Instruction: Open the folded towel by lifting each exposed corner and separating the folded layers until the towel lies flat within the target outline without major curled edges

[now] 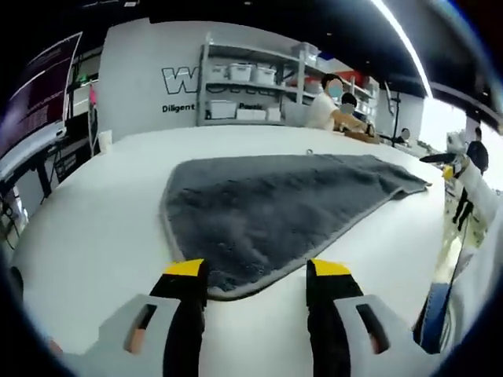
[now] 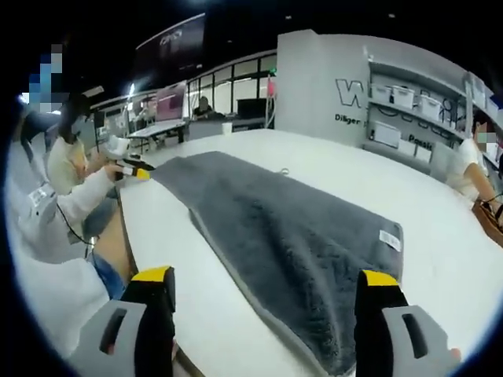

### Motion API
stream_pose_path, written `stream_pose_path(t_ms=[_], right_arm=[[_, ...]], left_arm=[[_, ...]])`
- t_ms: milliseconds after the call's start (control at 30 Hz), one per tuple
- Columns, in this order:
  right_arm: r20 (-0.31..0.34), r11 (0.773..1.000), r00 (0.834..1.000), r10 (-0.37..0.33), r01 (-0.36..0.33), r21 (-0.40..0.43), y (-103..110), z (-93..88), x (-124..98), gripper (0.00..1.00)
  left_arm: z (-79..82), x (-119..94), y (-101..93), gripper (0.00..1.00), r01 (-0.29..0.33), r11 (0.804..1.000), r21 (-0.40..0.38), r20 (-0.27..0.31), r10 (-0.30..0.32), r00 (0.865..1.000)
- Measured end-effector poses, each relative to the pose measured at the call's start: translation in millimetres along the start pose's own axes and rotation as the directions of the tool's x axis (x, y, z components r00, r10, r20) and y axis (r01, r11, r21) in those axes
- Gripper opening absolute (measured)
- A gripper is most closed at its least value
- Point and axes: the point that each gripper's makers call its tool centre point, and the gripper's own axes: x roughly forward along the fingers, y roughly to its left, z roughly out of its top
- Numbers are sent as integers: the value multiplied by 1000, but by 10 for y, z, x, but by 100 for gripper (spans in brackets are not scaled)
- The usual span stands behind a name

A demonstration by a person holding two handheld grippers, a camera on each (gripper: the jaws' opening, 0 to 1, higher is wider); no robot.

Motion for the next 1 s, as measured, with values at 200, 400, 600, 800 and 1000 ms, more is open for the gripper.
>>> stream_pose_path(t_ms=[200, 400, 600, 800, 1000], right_arm=[[15, 1000, 1000, 7, -7, -6, -1, 55, 24, 90], [-9, 1000, 1000, 1, -1, -6, -5, 7, 56, 91], [-34, 1000, 999, -8, 8, -10, -2, -40, 79, 93], [-38, 1000, 999, 11, -11, -7, 77, -29, 145, 99], [-38, 999, 999, 29, -30, -27, 157, 27, 182, 99]], left_arm=[[12, 27, 5, 18, 43, 999, 33, 0, -43, 999], [-29, -64, -18, 5, 92, 996, 8, -7, -92, 996], [-111, -245, -52, 4, 113, 993, -25, -32, -113, 993], [-179, -371, -76, 5, 114, 993, -42, -52, -116, 992], [-200, -436, -51, 12, 109, 992, -68, -51, -112, 992]])
